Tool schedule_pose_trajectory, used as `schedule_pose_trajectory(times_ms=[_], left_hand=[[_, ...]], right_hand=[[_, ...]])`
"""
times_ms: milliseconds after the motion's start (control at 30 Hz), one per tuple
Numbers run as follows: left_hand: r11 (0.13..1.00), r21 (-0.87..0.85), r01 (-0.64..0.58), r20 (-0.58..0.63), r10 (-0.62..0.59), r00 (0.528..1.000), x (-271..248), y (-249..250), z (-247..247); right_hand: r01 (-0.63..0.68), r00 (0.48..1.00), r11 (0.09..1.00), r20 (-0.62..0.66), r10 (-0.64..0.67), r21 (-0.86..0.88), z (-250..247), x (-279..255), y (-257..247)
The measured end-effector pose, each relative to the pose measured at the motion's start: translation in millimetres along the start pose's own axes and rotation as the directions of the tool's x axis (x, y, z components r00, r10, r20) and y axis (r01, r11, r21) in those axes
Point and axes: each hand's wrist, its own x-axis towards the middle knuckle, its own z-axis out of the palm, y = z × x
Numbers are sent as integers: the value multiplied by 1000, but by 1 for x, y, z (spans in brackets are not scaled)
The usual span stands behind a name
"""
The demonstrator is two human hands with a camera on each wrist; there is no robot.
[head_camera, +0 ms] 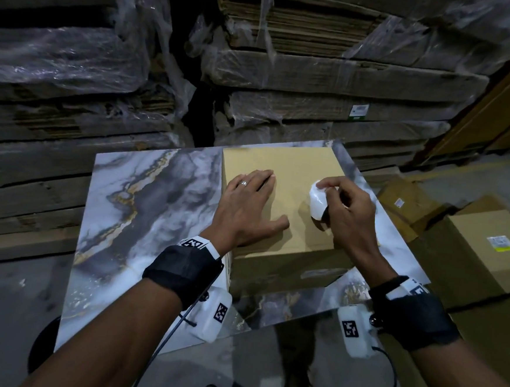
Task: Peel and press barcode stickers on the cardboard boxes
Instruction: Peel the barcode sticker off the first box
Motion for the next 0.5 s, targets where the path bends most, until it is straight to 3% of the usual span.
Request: schedule_pose_trajectory(times_ms=[367, 500], left_hand=[[1000, 5, 2, 6, -3, 1000, 0, 1, -2], [1000, 0, -1, 42, 1, 999, -1, 1, -4]], right_hand=[[-103, 993, 950, 91, 80, 296, -19, 17, 1], [-247, 967, 851, 169, 188, 464, -18, 22, 1]])
